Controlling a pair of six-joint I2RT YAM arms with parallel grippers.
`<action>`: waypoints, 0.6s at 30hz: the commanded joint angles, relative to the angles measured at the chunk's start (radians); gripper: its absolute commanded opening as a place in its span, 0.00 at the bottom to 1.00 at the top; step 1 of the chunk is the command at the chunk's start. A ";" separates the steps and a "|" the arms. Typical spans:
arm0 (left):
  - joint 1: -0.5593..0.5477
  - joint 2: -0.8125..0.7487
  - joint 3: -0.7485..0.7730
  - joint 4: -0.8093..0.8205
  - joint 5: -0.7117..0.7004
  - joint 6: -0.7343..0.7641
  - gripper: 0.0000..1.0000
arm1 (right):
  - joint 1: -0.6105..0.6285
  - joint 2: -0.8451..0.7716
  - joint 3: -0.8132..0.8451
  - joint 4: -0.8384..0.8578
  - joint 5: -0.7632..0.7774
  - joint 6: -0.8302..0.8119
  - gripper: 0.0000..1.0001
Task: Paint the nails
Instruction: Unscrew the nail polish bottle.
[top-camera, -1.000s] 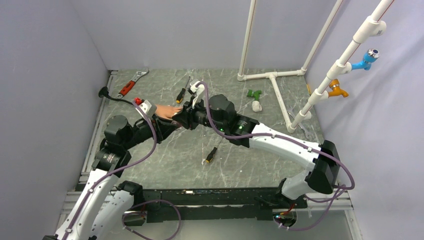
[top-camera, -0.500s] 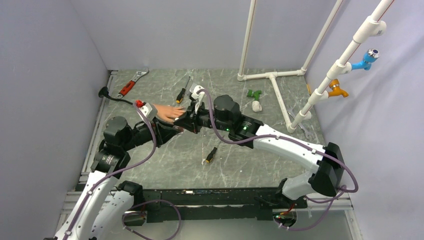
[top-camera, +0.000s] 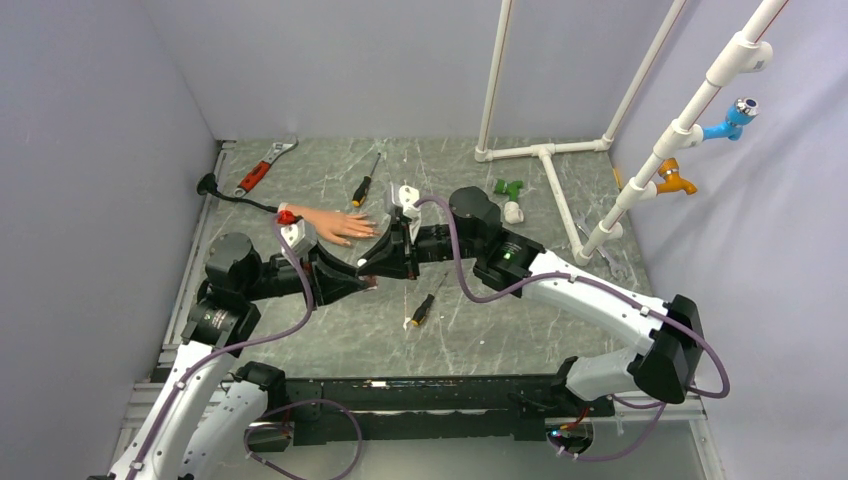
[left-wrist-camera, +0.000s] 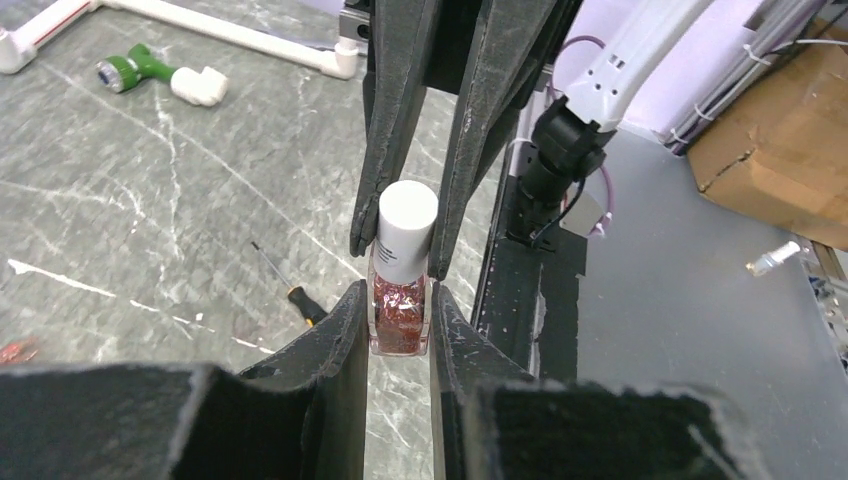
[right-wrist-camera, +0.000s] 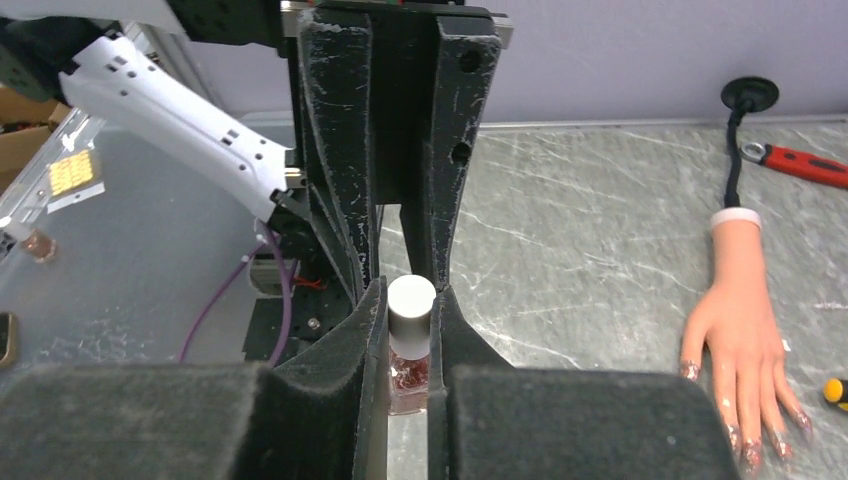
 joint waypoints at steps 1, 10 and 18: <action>-0.004 0.005 0.024 0.164 0.082 -0.002 0.00 | 0.034 -0.007 -0.013 -0.038 -0.160 -0.028 0.00; -0.005 0.001 0.026 0.146 0.060 0.012 0.00 | 0.033 0.008 -0.018 -0.029 -0.149 0.005 0.41; -0.005 -0.009 0.031 0.111 -0.006 0.034 0.00 | 0.033 -0.024 -0.049 0.036 0.003 0.093 0.99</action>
